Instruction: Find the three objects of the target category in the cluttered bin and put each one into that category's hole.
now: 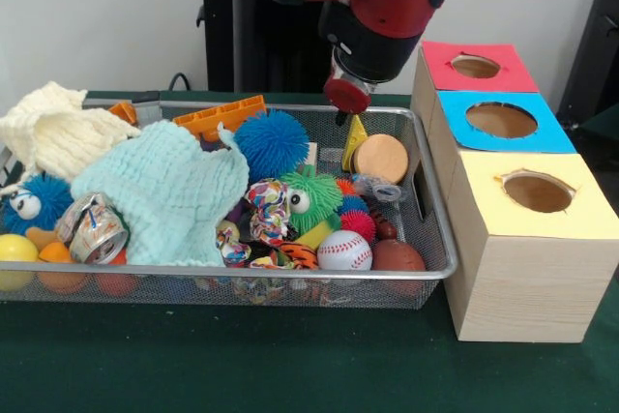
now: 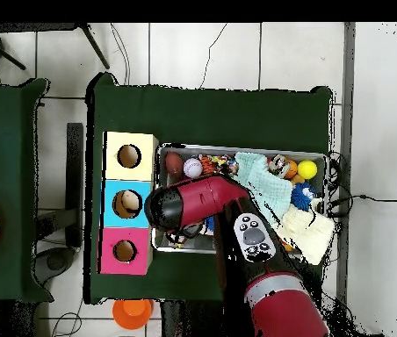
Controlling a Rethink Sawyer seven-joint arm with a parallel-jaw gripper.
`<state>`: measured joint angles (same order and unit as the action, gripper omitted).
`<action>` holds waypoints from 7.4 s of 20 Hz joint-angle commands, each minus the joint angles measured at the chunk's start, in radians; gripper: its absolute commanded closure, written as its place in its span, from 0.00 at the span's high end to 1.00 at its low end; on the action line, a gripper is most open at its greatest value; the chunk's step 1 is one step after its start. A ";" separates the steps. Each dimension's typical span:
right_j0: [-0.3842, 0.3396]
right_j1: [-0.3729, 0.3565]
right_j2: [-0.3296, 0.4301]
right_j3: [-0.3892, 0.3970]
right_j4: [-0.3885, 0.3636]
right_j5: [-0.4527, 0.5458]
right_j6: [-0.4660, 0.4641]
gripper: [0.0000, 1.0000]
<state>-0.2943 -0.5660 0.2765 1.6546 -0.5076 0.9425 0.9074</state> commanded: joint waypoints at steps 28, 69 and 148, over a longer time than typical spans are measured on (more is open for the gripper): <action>-0.102 -0.031 0.176 -0.061 0.016 -0.338 0.021 0.00; -0.224 0.062 0.231 0.034 0.015 -0.472 0.028 1.00; -0.052 0.274 0.037 -0.189 -0.060 -0.251 0.023 0.00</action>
<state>-0.3474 -0.3648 0.3495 1.5125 -0.5472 0.5501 0.9076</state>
